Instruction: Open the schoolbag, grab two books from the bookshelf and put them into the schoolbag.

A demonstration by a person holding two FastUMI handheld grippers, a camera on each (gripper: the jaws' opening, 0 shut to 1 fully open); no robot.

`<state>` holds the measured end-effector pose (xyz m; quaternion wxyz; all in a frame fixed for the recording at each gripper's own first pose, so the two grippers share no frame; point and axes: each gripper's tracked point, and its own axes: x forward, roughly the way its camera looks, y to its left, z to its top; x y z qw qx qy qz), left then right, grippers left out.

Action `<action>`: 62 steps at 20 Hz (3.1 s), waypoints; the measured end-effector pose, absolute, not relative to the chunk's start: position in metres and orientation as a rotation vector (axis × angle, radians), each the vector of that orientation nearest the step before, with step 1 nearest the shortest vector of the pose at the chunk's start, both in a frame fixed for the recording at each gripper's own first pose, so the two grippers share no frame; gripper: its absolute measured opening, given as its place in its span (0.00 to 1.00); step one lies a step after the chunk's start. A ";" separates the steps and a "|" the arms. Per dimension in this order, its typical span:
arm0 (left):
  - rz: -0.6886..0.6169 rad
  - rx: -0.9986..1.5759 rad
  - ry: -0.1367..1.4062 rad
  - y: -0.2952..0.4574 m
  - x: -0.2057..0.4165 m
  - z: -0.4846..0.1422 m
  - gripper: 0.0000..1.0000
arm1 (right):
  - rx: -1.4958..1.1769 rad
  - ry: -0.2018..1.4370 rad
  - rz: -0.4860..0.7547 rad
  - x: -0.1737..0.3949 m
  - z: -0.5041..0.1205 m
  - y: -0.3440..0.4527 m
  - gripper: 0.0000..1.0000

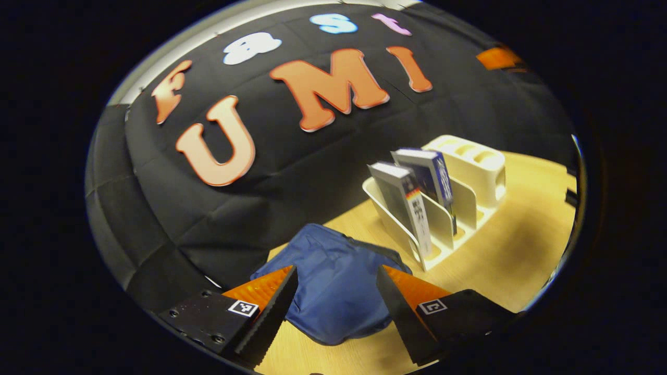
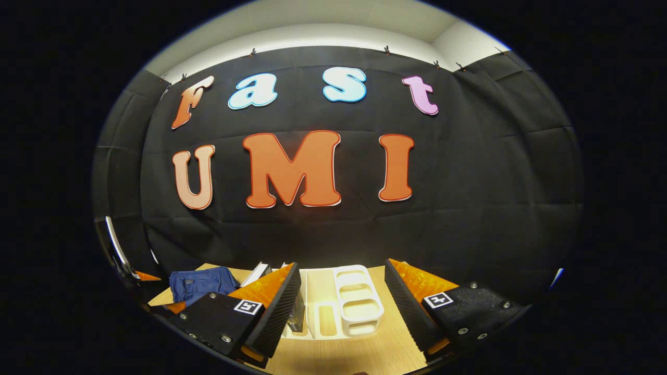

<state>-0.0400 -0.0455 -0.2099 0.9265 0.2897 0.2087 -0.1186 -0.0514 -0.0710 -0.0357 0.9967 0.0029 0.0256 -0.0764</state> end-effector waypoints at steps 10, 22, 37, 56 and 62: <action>-0.346 0.915 0.661 -0.048 -0.048 -0.347 0.97 | -0.023 0.127 -0.235 -0.052 -0.057 -0.097 0.97; -0.345 1.122 0.659 -0.024 -0.021 -0.352 0.96 | -0.015 0.192 -0.194 -0.033 -0.079 -0.089 0.97; -0.307 1.163 0.628 -0.004 0.000 -0.323 0.97 | 0.030 0.218 -0.186 -0.030 -0.091 -0.086 0.97; -0.375 1.092 0.775 0.005 0.006 -0.343 0.03 | 0.024 0.224 -0.170 -0.024 -0.093 -0.078 0.97; -0.458 1.004 0.849 0.004 0.008 -0.327 0.01 | 0.027 0.220 -0.152 -0.022 -0.091 -0.075 0.97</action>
